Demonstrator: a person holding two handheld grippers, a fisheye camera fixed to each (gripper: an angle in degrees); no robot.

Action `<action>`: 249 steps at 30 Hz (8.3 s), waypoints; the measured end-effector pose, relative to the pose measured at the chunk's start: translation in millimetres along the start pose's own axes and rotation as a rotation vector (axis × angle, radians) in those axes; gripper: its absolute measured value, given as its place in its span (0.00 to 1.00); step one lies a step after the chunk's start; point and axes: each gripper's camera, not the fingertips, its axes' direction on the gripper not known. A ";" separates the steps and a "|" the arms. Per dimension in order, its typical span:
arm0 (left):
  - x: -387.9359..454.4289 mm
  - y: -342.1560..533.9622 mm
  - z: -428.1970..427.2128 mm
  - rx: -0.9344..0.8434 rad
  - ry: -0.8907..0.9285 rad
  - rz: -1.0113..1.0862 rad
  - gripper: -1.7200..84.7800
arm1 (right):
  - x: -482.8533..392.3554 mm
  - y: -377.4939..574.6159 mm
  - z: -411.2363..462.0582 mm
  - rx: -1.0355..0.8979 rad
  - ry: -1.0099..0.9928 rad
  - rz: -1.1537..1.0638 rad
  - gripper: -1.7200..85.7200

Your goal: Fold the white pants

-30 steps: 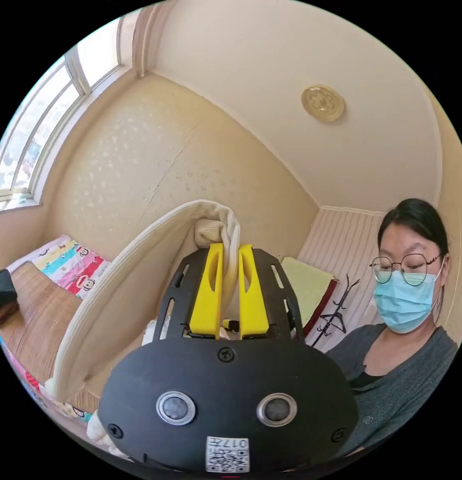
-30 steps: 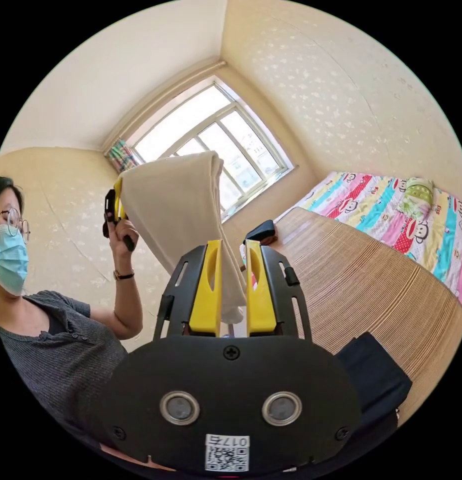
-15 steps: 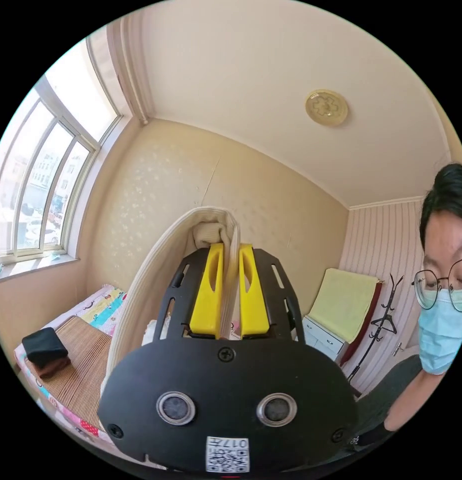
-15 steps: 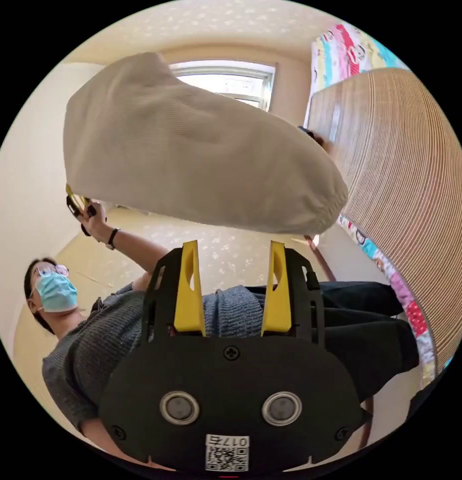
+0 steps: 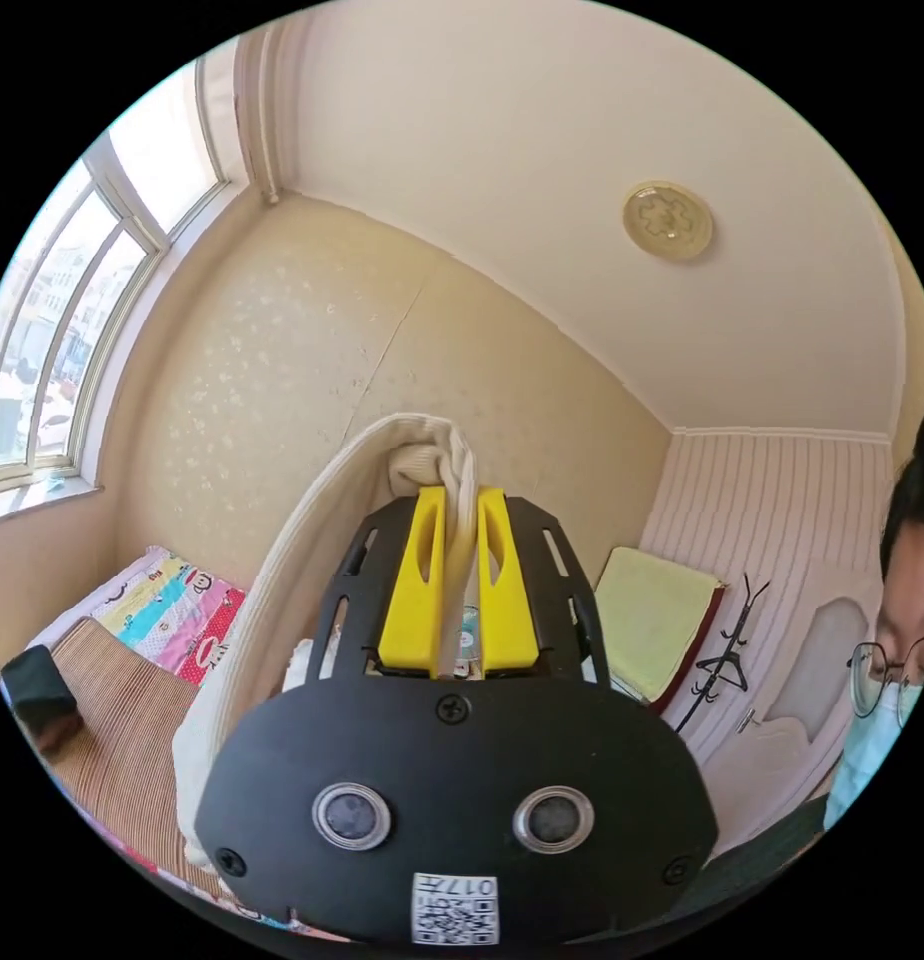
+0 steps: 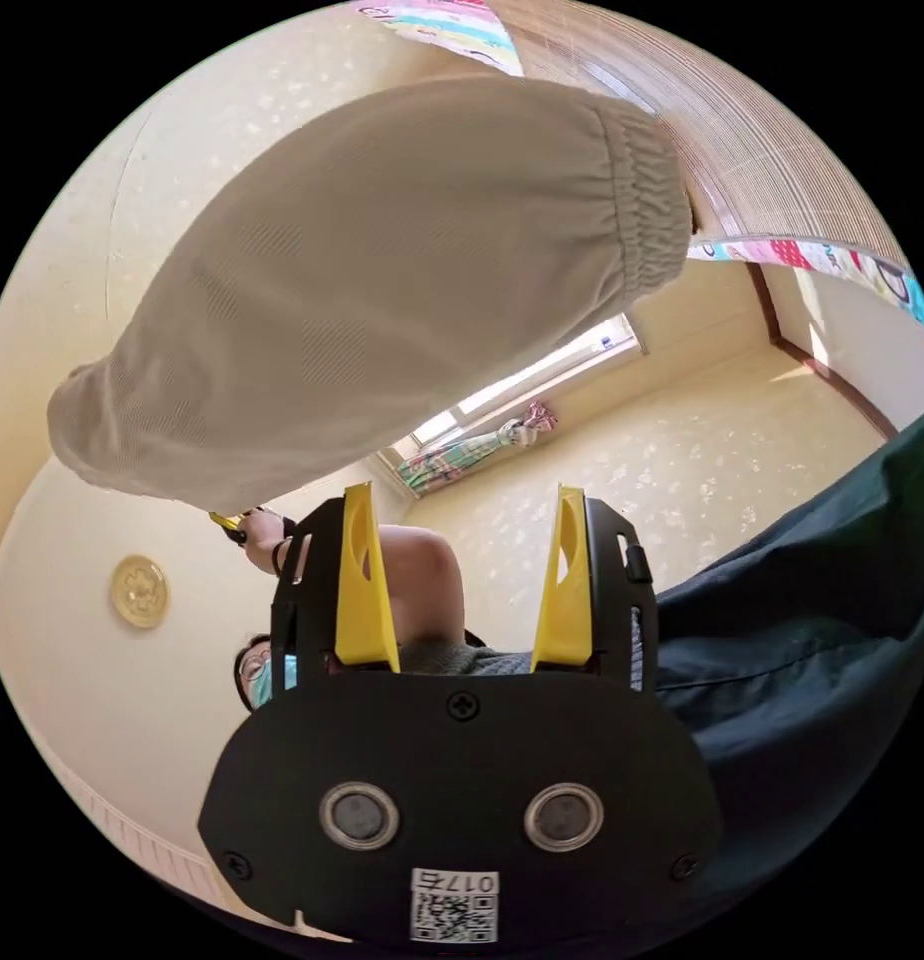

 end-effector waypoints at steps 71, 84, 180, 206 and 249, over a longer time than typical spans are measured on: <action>-161.7 7.0 128.2 -0.881 0.135 0.340 0.17 | 72.8 245.0 313.9 0.202 1.570 -1.162 0.08; -146.6 -13.4 70.5 -0.765 0.728 0.336 0.14 | 132.5 399.6 199.5 0.376 0.931 -1.225 0.25; -719.3 -38.3 321.9 -1.559 -0.606 -0.409 0.11 | 156.0 -30.4 14.6 0.304 1.309 0.003 0.11; -833.1 -187.0 299.4 -1.271 -0.516 -0.748 0.11 | 40.9 -195.3 -7.1 0.379 0.778 -0.135 0.04; -881.6 -193.6 303.1 -1.399 -0.205 -0.530 0.03 | -2.5 -215.3 26.8 0.372 1.298 0.093 0.02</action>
